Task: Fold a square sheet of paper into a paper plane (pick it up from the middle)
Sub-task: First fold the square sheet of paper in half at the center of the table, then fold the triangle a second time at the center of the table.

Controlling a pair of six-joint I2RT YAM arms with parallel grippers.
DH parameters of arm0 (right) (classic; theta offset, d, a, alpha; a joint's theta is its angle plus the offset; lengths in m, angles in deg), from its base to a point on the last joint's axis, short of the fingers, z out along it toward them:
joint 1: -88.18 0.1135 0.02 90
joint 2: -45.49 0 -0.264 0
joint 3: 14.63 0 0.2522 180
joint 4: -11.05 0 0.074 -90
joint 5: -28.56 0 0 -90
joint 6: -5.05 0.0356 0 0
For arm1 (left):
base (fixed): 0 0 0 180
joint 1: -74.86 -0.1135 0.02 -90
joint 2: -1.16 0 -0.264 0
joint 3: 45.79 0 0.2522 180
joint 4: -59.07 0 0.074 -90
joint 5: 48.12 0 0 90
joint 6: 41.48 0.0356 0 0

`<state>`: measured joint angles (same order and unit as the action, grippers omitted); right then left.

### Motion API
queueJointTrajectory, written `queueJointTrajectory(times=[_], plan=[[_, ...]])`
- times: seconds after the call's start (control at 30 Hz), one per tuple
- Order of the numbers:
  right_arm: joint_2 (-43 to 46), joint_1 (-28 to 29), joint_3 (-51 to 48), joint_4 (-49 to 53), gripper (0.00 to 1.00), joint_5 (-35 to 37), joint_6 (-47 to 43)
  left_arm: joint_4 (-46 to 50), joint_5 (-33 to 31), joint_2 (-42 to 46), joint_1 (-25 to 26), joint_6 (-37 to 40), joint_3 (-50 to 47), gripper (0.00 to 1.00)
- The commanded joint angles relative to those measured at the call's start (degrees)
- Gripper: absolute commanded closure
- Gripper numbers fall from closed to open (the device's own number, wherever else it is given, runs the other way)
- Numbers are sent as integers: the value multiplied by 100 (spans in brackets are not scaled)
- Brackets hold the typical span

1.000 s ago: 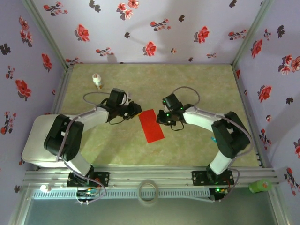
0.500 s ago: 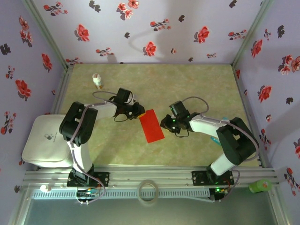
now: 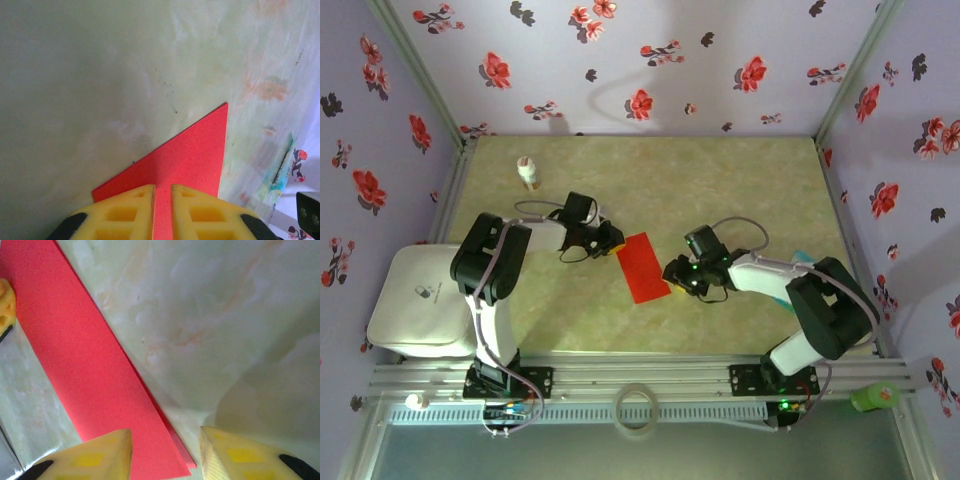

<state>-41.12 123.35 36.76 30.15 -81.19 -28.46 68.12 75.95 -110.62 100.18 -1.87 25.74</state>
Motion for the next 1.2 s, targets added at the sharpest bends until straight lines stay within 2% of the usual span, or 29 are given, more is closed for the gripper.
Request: queueJointTrajectory(times=[0.0,0.17,0.3,0.4,0.77,1.17], plan=[[173,48,-166,30,60,-190,175,190,-82,-146,-34,169,-301,83],[72,55,-224,-28,59,-258,250,205,-67,-155,-53,198,-311,83],[-80,92,-261,-390,62,-480,310,240,-64,-210,-54,198,-259,84],[-119,129,-190,-360,65,-473,280,243,-62,-218,-54,214,-258,84],[-87,147,-160,-453,66,-431,284,188,-49,-229,-49,207,-269,84],[-92,110,-226,-1106,66,-468,372,398,197,-376,67,677,146,84]])
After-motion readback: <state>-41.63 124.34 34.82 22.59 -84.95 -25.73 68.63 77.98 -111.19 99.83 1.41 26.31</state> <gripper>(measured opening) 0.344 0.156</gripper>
